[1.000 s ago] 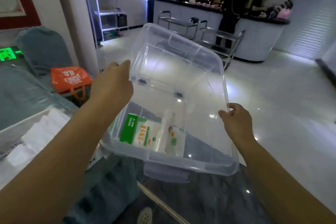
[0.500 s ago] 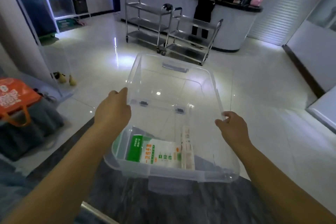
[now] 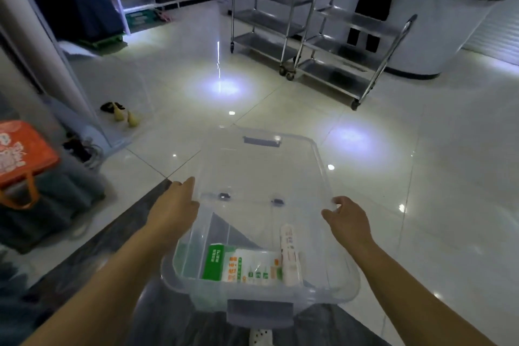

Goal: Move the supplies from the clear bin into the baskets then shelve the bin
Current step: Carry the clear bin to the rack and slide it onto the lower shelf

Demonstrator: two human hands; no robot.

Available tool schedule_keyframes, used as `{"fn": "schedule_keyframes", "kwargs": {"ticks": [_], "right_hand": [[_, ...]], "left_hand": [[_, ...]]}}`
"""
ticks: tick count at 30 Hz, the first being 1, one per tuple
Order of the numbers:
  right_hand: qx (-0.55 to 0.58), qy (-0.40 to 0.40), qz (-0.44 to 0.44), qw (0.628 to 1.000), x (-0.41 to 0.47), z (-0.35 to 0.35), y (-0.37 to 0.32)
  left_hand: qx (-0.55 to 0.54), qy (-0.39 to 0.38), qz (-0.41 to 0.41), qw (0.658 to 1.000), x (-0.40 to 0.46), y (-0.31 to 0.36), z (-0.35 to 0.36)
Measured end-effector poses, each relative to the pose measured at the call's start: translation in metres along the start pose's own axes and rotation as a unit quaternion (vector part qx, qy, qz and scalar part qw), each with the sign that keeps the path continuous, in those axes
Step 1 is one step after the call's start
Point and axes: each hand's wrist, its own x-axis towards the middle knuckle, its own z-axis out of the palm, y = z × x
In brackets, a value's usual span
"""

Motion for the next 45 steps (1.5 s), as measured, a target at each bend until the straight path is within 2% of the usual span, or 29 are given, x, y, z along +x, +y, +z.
{"fn": "schedule_keyframes", "kwargs": {"ticks": [8,13,19,25,33,40,45], "right_hand": [[-0.036,-0.070,-0.076,0.994,0.182,0.034,-0.077],[-0.061,-0.091,-0.091,0.990,0.292,0.072,-0.134],[-0.077,-0.094,-0.078,0.990,0.423,0.106,-0.233],[-0.057,-0.085,-0.082,0.991,0.542,0.127,-0.322],[-0.035,-0.075,-0.102,0.991,0.747,0.170,-0.414],[-0.032,-0.103,-0.147,0.983,0.935,0.194,-0.522],[-0.020,-0.127,-0.166,0.978,1.036,0.221,-0.614]], "left_hand": [[-0.010,-0.008,-0.081,0.997,0.133,-0.010,0.010],[-0.016,-0.020,-0.085,0.996,0.250,-0.025,0.008],[-0.055,-0.020,-0.096,0.994,0.415,-0.042,-0.021],[-0.057,0.023,-0.085,0.994,0.565,-0.043,-0.062],[-0.050,0.017,-0.104,0.993,0.779,-0.037,-0.062],[-0.098,0.020,-0.175,0.979,0.961,-0.022,-0.090],[-0.157,0.040,-0.223,0.961,1.065,-0.036,-0.114]]}}
